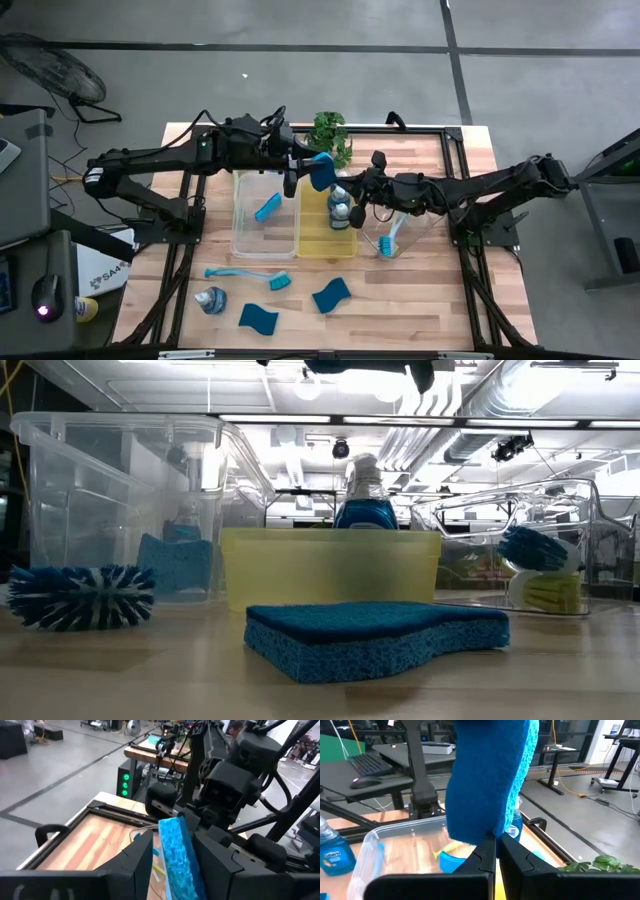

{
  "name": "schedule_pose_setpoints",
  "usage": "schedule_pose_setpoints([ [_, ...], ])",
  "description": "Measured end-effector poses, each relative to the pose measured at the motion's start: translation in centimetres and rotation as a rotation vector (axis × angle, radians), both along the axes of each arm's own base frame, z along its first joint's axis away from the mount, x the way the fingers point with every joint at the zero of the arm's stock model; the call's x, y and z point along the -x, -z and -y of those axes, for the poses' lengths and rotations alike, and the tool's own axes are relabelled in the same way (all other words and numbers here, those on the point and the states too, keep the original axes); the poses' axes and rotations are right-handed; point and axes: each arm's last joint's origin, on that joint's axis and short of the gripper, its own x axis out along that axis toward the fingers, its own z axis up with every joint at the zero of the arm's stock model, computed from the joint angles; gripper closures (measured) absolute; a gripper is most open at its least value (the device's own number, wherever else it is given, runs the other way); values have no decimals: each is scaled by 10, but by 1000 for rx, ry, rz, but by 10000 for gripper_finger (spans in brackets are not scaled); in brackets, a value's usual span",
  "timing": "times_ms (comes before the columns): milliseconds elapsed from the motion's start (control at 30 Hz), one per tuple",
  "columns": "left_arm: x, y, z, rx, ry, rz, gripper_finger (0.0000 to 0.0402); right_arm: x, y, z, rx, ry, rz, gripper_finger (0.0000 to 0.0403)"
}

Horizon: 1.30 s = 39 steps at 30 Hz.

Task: Pick & Place Kitchen Sink Supplies
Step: Put the blue sponge into the white bin

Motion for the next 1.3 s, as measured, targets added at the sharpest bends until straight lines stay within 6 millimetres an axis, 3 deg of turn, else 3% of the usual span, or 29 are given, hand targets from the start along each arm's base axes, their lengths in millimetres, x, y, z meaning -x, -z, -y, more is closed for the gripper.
schedule_pose_setpoints([
  [433,0,-1,0,1,11,11,266,1,5,0,-11,-11,-49,403],
  [800,-4,9,1,54,37,-63,266,0,7,2,31,-174,-175,403],
  [1300,-4,11,2,130,71,-76,266,21,-52,21,227,-209,-563,403],
])
